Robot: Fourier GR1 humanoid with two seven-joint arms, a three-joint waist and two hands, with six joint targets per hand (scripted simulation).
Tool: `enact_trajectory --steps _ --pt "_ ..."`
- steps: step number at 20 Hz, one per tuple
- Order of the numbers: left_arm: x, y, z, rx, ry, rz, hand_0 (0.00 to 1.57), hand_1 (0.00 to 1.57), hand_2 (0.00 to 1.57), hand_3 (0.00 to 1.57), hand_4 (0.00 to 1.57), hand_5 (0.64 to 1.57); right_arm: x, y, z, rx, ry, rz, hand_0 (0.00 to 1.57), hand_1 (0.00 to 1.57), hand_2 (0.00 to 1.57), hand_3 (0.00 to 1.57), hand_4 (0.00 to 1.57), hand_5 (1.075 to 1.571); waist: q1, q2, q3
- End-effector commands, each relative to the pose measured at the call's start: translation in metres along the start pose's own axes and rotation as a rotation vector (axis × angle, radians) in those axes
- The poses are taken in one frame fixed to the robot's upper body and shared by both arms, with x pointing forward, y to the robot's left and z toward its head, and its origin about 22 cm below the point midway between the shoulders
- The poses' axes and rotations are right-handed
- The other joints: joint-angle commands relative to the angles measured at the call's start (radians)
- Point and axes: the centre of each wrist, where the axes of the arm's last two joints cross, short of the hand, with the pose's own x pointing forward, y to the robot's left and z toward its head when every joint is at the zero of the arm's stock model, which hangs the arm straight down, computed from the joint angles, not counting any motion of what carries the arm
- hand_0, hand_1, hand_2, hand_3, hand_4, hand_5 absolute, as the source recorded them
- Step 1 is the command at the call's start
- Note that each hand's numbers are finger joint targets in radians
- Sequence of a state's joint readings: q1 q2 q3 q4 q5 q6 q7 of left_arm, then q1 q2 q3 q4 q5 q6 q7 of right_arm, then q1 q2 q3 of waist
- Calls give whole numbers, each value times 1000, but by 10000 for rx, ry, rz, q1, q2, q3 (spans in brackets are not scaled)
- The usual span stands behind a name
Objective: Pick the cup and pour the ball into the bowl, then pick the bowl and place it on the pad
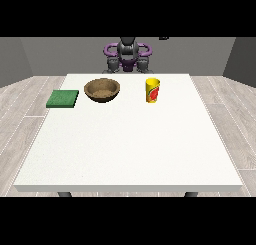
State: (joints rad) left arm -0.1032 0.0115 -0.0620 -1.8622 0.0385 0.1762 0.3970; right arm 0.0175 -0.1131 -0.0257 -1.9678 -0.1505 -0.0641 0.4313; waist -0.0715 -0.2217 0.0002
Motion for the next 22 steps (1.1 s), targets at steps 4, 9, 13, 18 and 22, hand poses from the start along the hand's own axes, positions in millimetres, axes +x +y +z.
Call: enact_trajectory --steps 4,9,13,18,22 --pt "-5 0 -30 85 -2096 -362 0 0 0 0 583 1544 8 26 -10 653 -2103 -225 0 0 0 0 730 1550 -403 2662 -8" --pt "-6 13 -43 147 -3921 -1184 0 0 0 0 566 1507 -8 -3 -28 718 -3356 -247 0 0 0 0 683 1539 -212 4401 1" --pt "-46 26 -48 110 -4072 -1175 0 0 0 0 481 1483 3 -20 -36 645 -3910 -203 0 0 0 0 685 1548 -312 4887 -6" --pt "-90 51 -58 183 -3321 -1190 0 0 0 0 187 1472 1 -36 -34 799 -3731 -123 0 0 0 0 676 1559 -560 4612 -6" --pt "-104 26 -68 -210 -2543 -1589 0 0 0 0 0 1441 -31 -46 -41 191 -2896 115 0 0 0 0 667 1560 -314 3956 -2"
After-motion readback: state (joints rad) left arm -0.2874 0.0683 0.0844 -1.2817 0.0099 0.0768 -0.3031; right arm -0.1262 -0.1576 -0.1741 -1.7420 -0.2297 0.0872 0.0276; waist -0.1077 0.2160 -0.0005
